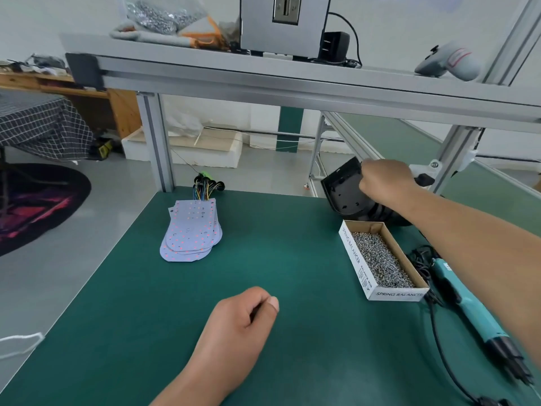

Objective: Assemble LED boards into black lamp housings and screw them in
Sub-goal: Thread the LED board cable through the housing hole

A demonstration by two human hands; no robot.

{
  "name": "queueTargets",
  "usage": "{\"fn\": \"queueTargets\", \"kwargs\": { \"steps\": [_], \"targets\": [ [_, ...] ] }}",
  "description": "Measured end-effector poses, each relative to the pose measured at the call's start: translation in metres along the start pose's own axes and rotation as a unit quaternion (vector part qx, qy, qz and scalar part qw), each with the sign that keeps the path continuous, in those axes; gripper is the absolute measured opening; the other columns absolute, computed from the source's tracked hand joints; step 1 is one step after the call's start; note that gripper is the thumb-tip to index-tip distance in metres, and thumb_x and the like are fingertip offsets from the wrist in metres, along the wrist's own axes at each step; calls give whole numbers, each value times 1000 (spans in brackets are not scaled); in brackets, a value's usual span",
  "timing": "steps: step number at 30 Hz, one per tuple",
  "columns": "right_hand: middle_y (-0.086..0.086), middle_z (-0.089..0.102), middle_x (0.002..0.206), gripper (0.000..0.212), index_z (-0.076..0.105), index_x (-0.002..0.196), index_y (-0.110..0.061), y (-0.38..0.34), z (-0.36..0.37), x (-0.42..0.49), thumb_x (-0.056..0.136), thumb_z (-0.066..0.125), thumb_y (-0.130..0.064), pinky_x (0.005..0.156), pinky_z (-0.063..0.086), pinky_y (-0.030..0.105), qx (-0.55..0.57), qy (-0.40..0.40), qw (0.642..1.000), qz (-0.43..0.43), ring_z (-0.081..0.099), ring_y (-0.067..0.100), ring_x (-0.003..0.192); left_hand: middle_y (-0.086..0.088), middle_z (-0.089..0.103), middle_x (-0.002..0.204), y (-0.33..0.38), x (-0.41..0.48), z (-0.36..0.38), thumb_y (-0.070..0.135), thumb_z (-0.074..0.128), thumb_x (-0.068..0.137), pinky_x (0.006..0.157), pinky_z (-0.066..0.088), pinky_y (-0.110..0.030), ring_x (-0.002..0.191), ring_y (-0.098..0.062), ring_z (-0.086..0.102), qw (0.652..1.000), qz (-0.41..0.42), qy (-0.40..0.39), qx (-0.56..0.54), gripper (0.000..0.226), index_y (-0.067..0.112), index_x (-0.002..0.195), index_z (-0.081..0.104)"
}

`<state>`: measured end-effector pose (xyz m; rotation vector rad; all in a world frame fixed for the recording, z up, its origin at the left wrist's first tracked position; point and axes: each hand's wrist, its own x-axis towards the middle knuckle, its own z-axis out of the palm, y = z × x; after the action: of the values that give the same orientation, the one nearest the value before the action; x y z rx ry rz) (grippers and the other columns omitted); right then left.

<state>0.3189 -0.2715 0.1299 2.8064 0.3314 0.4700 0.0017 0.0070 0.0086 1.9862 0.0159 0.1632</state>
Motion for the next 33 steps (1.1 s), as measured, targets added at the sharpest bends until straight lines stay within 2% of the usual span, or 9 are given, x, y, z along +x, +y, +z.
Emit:
{"fn": "queueTargets", "kwargs": {
  "steps": [5, 9, 12, 15, 19, 23, 27, 29, 33],
  "targets": [
    [10, 56, 67, 13, 51, 94, -5, -20, -16, -52, 90, 55, -17, 53, 35, 35, 182, 83, 978, 55, 52, 32, 59, -10, 55, 72, -1, -1, 1, 56, 52, 97, 54, 35, -30, 58, -9, 35, 1000, -9, 0, -9, 40, 17, 87, 54],
    [-1, 60, 63, 40, 48, 129, -18, -59, -24, -155, 90, 56, -23, 61, 40, 37, 298, 16, 954, 14, 58, 23, 63, 14, 66, 86, 1, 0, 2, 41, 57, 103, 64, 44, -14, 68, -1, 56, 998, -19, 57, -17, 9, 41, 104, 65],
    [-4, 57, 60, 67, 35, 156, -33, -97, -28, -240, 91, 52, -34, 60, 40, 34, 338, -97, 936, -23, 54, 9, 62, 32, 60, 118, 4, -2, 2, 52, 51, 104, 91, 47, -20, 110, 6, 59, 995, -25, 97, -9, 27, 49, 130, 56],
    [-8, 57, 67, 75, 20, 163, -41, -118, -38, -284, 94, 48, -41, 61, 43, 25, 361, -165, 917, -41, 56, 8, 66, 37, 50, 127, 5, -4, 1, 66, 41, 96, 97, 45, -23, 117, 7, 54, 996, 4, 72, 54, 56, 47, 148, 46],
    [-8, 60, 70, 77, 13, 166, -42, -116, -47, -290, 98, 50, -38, 67, 46, 27, 379, -202, 902, -45, 57, 7, 69, 35, 45, 140, 5, -2, 2, 50, 53, 101, 106, 45, -29, 125, 7, 48, 993, 20, 37, 114, 58, 43, 156, 37],
    [-19, 64, 77, 59, 38, 153, -52, -105, -58, -272, 97, 45, -67, 68, 46, 23, 345, -188, 918, -57, 60, -1, 73, 34, 51, 119, 2, 0, 2, 40, 59, 99, 93, 46, -18, 111, 7, 54, 993, 9, 45, 106, 46, 42, 145, 53],
    [-31, 63, 78, 34, 68, 102, -40, -109, -71, -201, 94, 48, -67, 63, 42, 24, 302, -134, 942, -61, 59, 0, 70, 32, 49, 112, 1, 2, 5, 47, 56, 91, 74, 41, -15, 87, 3, 56, 995, 4, 35, 93, 47, 48, 138, 53],
    [-35, 63, 76, 31, 66, 84, -33, -125, -73, -148, 96, 54, -59, 59, 41, 25, 352, -104, 928, -63, 60, 0, 66, 34, 49, 110, 0, 2, 5, 48, 56, 89, 72, 39, -13, 83, 3, 55, 995, 8, 32, 93, 49, 49, 139, 53],
    [-5, 74, 73, 29, 68, 81, -18, -191, -60, -47, 98, 62, -41, 52, 48, 27, 480, -120, 865, -81, 60, 0, 50, 43, 48, 106, 3, 3, 4, 51, 56, 89, 79, 41, -11, 86, 8, 54, 996, 0, 27, 80, 56, 48, 144, 50]
  ]
}}
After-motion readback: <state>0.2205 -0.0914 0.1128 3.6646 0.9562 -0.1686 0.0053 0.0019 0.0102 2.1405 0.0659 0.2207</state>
